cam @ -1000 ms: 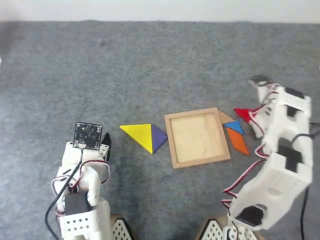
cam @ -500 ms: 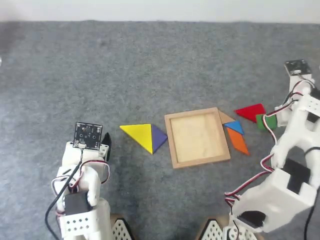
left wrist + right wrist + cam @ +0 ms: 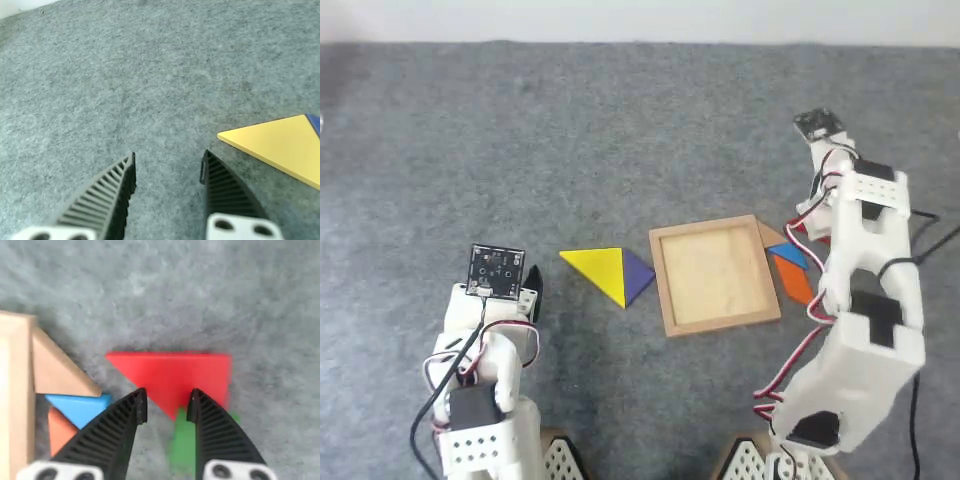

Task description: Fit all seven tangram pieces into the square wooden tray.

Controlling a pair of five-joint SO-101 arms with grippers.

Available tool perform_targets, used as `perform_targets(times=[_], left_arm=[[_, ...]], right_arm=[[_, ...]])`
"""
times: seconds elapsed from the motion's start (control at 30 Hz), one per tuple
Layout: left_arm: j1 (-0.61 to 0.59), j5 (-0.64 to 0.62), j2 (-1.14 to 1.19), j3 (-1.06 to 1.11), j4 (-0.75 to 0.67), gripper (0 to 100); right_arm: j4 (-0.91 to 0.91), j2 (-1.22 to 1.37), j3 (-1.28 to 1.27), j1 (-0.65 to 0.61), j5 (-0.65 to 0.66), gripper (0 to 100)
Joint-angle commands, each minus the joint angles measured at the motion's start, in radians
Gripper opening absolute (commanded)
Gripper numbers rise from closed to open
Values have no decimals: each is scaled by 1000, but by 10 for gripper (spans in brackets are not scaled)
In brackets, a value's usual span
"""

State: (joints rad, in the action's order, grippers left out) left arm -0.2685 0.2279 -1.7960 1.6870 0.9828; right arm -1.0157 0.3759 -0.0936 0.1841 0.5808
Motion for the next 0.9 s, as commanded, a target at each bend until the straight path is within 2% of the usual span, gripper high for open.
perform_targets(times=[0.0,0.2,0.37,0.5,0.67,0.8,0.87], left_arm=[[2,5,0,-2,5,208],[2,5,0,-2,5,208],[2,5,0,-2,5,208],[2,5,0,-2,5,208],[2,5,0,-2,5,208],[2,5,0,-2,5,208],[2,5,0,-2,5,208]], right_arm=[[16,25,66,53,-9,154],[-41,38,143,185,-3,154],[-133,41,181,232,74,153],[-220,45,164,194,120,152],[-179,19,195,119,137,154],[-188,25,285,50,308,164],[-217,30,330,22,385,216]])
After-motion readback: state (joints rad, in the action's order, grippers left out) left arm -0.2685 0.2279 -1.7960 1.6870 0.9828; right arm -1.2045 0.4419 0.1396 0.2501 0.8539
